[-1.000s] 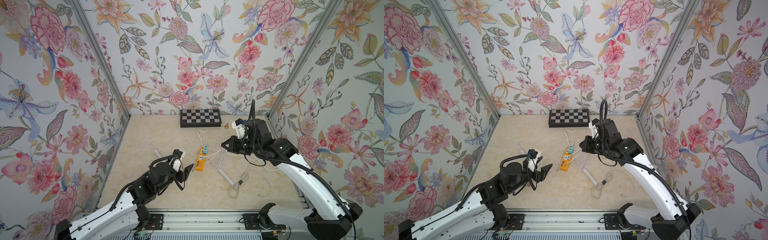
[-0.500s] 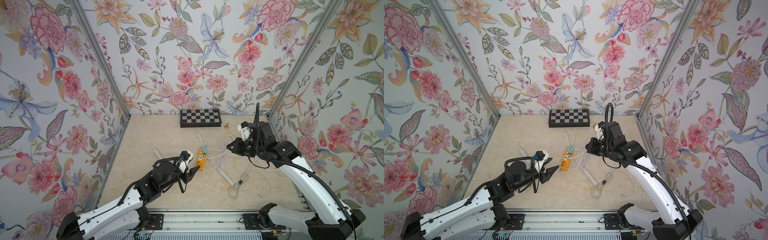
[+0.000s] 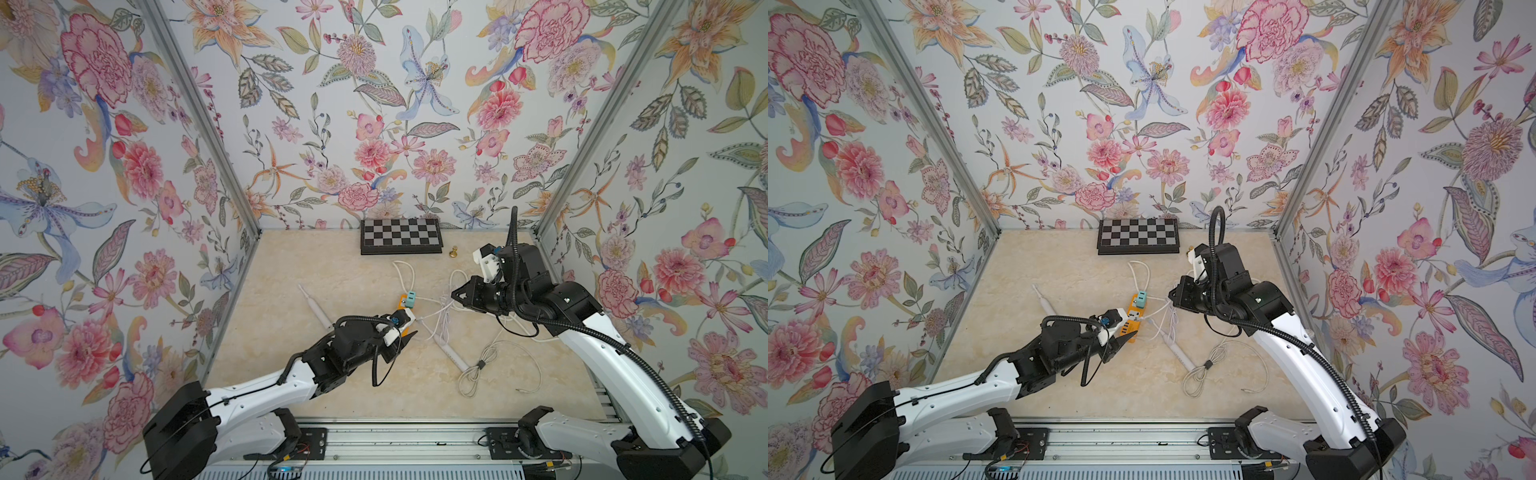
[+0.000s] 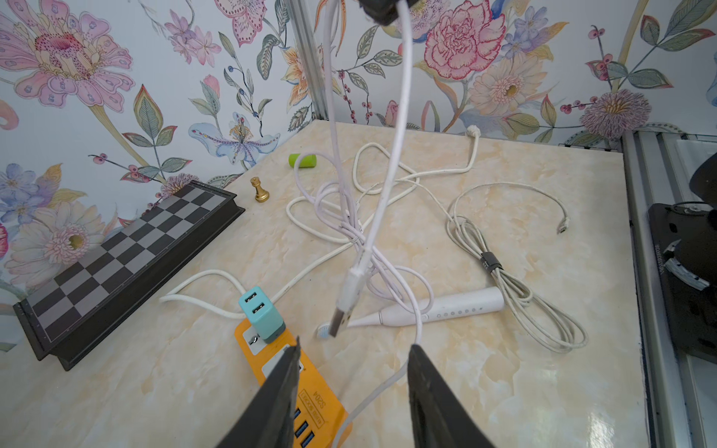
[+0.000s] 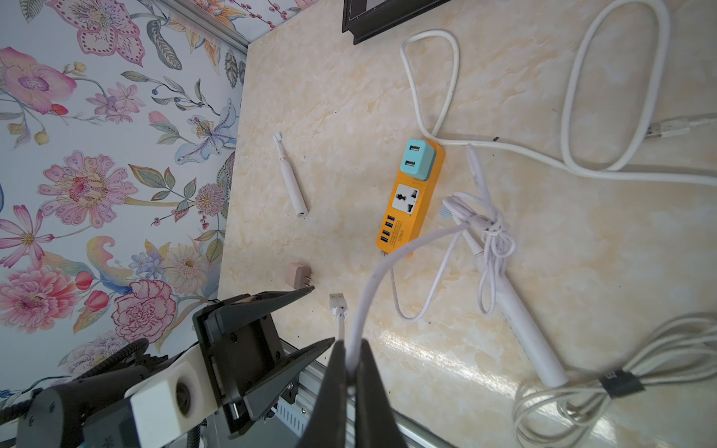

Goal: Charge the electric toothbrush
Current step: Pick up the charging cable from the center of the board.

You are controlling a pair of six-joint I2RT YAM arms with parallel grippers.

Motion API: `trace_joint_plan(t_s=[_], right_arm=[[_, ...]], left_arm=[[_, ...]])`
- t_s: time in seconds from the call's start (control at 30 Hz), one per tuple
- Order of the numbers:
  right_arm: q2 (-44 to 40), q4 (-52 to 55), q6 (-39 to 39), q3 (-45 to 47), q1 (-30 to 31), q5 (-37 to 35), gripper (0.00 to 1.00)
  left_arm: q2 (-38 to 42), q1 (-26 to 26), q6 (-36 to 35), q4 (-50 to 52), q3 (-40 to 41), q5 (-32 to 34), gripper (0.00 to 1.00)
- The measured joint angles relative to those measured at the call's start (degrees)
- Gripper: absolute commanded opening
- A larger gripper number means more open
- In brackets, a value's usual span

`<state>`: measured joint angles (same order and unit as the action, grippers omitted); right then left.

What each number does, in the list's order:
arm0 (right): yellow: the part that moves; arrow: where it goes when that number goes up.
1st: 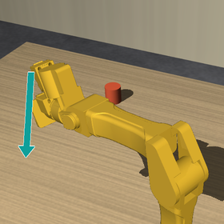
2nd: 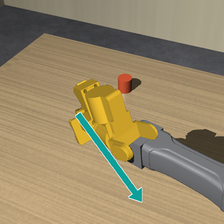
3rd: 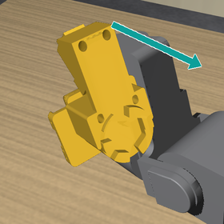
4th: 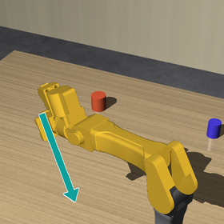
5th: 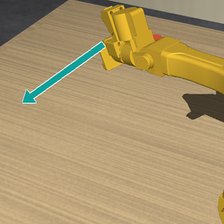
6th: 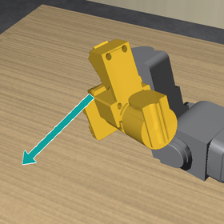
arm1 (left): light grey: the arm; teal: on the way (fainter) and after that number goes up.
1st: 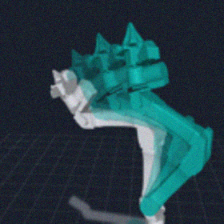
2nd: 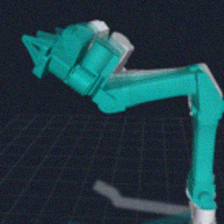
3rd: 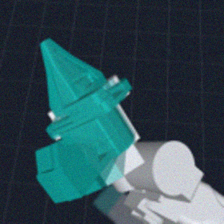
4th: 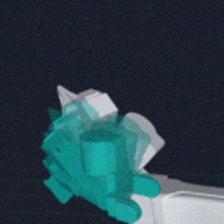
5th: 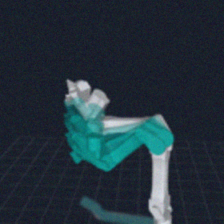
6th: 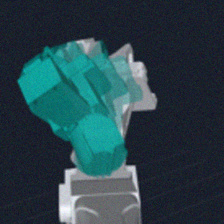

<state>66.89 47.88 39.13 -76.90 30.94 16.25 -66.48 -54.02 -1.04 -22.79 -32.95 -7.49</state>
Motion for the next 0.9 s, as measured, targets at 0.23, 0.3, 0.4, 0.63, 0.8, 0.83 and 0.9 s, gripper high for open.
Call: trace_joint_plan(t_s=[0.23,0.3,0.4,0.63,0.8,0.83,0.9], right_arm=[[0.0,0.0,0.1,0.0,0.2,0.1,0.00],[0.0,0.0,0.2,0.0,0.2,0.1,0.00],[0.0,0.0,0.1,0.0,0.2,0.1,0.00],[0.0,0.0,0.2,0.0,0.2,0.1,0.00],[0.0,-0.1,0.1,0.0,0.2,0.1,0.16],[0.0,-0.2,0.4,0.0,0.2,0.2,0.26],[0.0,-1.4,0.3,0.2,0.2,1.4,0.39]], left_arm=[[-3.5,0.0,-3.4,-2.0,-1.8,0.4,0.36],[-4.4,0.0,-4.0,-2.2,-2.3,0.4,0.34],[-6.0,0.0,-4.7,-2.4,-3.0,0.4,0.28],[-7.4,0.0,-5.1,-2.8,-3.5,0.2,0.05],[-7.3,0.0,-3.0,-3.0,-3.5,0.1,0.00],[-7.3,0.0,-2.3,-3.0,-3.5,-0.1,0.00],[-7.3,0.0,-0.2,-3.7,-3.5,-1.2,0.00]])
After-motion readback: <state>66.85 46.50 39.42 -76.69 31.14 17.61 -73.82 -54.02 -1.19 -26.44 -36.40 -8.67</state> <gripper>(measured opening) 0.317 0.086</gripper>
